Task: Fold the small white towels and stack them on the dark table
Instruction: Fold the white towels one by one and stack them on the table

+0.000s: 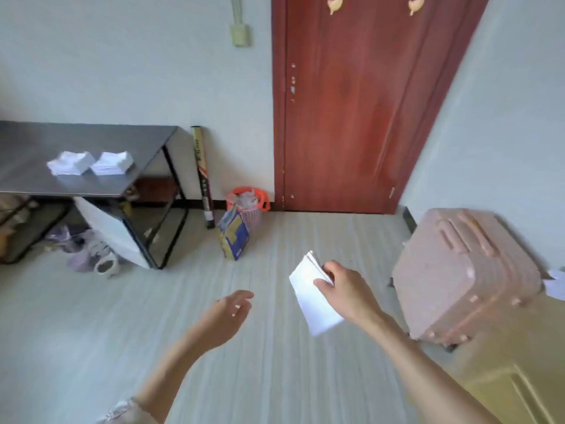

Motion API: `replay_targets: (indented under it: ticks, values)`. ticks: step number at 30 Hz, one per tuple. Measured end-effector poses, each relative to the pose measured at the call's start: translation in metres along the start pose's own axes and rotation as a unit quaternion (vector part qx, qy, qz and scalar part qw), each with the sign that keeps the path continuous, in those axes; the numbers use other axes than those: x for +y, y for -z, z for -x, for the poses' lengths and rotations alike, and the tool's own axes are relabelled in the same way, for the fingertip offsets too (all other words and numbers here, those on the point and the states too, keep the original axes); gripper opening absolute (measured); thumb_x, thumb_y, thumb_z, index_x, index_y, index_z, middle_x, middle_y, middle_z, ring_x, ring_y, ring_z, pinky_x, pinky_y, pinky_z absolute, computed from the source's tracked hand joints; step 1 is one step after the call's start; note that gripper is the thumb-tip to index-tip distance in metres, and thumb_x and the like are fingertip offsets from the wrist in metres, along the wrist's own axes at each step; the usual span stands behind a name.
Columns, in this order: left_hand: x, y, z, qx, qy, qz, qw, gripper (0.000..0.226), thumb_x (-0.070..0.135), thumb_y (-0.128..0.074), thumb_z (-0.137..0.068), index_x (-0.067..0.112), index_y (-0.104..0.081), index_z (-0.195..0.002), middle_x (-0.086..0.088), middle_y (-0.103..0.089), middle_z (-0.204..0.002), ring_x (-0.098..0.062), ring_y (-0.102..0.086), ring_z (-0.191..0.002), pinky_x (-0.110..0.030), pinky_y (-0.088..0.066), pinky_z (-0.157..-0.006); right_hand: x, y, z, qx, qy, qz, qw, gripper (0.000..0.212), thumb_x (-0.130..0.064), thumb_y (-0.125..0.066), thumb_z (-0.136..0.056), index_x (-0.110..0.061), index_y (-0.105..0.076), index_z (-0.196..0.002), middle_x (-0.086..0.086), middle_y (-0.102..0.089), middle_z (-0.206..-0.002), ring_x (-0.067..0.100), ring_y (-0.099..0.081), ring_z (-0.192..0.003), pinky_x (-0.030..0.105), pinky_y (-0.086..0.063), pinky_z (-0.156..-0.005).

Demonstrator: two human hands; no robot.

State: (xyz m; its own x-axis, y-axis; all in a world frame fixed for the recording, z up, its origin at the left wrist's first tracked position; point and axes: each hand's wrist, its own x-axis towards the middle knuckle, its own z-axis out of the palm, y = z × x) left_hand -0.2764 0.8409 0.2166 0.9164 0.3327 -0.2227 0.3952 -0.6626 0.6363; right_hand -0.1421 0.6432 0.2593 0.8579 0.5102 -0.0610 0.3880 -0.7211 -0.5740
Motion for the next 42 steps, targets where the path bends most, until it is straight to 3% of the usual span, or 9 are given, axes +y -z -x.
replay_targets:
  ticks: [9,13,18,25,28,32,35,39,42]
  values:
    - [-0.17,0.196,-0.008,0.133,0.11,0.053,0.984,0.029,0.022,-0.041,-0.098,0.021,-0.055,-0.123,0.0,-0.063,-0.116,-0.017,-0.062,-0.103,-0.025,-0.045,-0.088,-0.245,-0.108,-0.116,-0.069,0.169,-0.022,0.983,0.031,-0.026,-0.051,-0.088,-0.025,-0.031,-0.064,-0.009,-0.042,-0.062,0.021,-0.045,-0.071,0.028,-0.032,-0.053]
    - [-0.22,0.254,-0.044,0.168,0.12,0.085,0.975,0.029,0.021,-0.04,-0.098,0.022,-0.055,-0.122,0.004,-0.061,-0.109,-0.014,-0.061,-0.096,-0.022,-0.044,-0.082,-0.326,-0.142,-0.182,-0.093,0.232,-0.004,0.968,0.02,-0.025,-0.052,-0.086,-0.021,-0.041,-0.07,-0.006,-0.043,-0.061,0.022,-0.047,-0.071,0.035,-0.038,-0.063]
    - [-0.292,0.336,-0.108,0.205,0.148,0.106,0.962,0.026,0.019,-0.043,-0.097,0.018,-0.058,-0.118,-0.003,-0.064,-0.108,-0.02,-0.062,-0.094,-0.028,-0.049,-0.083,-0.42,-0.19,-0.287,-0.124,0.303,-0.007,0.945,0.008,-0.021,-0.048,-0.09,-0.015,-0.048,-0.084,-0.005,-0.049,-0.072,0.021,-0.047,-0.072,0.032,-0.036,-0.062]
    - [-0.369,0.434,-0.171,0.233,0.191,0.227,0.926,0.028,0.028,-0.046,-0.096,0.021,-0.053,-0.123,-0.003,-0.063,-0.114,-0.013,-0.061,-0.096,-0.019,-0.046,-0.072,-0.539,-0.253,-0.401,-0.174,0.342,-0.018,0.923,0.006,-0.017,-0.044,-0.092,-0.015,-0.049,-0.095,-0.002,-0.056,-0.08,0.022,-0.05,-0.074,0.03,-0.036,-0.062]
    - [-0.408,0.465,-0.197,0.231,0.191,0.373,0.878,0.028,0.04,-0.05,-0.092,0.025,-0.055,-0.116,-0.002,-0.061,-0.115,-0.012,-0.061,-0.099,-0.026,-0.051,-0.079,-0.586,-0.286,-0.44,-0.206,0.333,-0.065,0.918,0.005,-0.016,-0.048,-0.091,-0.014,-0.05,-0.095,-0.007,-0.053,-0.075,0.017,-0.047,-0.074,0.026,-0.036,-0.064]
    - [-0.477,0.514,-0.251,0.201,0.164,0.555,0.79,0.072,0.067,-0.057,-0.074,0.022,-0.05,-0.129,-0.004,-0.058,-0.127,-0.021,-0.06,-0.112,-0.04,-0.053,-0.088,-0.645,-0.334,-0.494,-0.253,0.285,-0.167,0.909,0.01,-0.011,-0.053,-0.089,-0.012,-0.054,-0.099,-0.003,-0.057,-0.086,0.014,-0.053,-0.081,0.021,-0.04,-0.068]
    - [-0.518,0.558,-0.294,0.176,0.128,0.63,0.745,0.061,0.064,-0.047,-0.076,0.026,-0.052,-0.125,0.0,-0.062,-0.125,-0.023,-0.059,-0.114,-0.042,-0.05,-0.089,-0.682,-0.373,-0.535,-0.267,0.232,-0.225,0.908,0.008,-0.013,-0.055,-0.089,-0.013,-0.053,-0.096,-0.001,-0.06,-0.09,0.017,-0.057,-0.087,0.022,-0.043,-0.073]
    - [-0.565,0.61,-0.331,0.157,0.091,0.643,0.744,0.04,0.044,-0.045,-0.087,0.017,-0.058,-0.114,0.0,-0.069,-0.111,-0.02,-0.067,-0.098,-0.031,-0.055,-0.069,-0.719,-0.429,-0.583,-0.262,0.149,-0.266,0.916,0.009,-0.02,-0.056,-0.09,-0.018,-0.053,-0.098,0.004,-0.062,-0.106,0.019,-0.061,-0.102,0.034,-0.048,-0.087]
    - [-0.599,0.644,-0.358,0.178,0.142,0.57,0.789,0.024,0.031,-0.045,-0.096,0.009,-0.054,-0.095,-0.002,-0.06,-0.077,-0.01,-0.06,-0.053,-0.02,-0.044,-0.04,-0.738,-0.464,-0.613,-0.274,0.087,-0.269,0.919,0.017,-0.025,-0.056,-0.092,-0.018,-0.05,-0.106,-0.001,-0.06,-0.111,0.014,-0.059,-0.105,0.028,-0.05,-0.082]
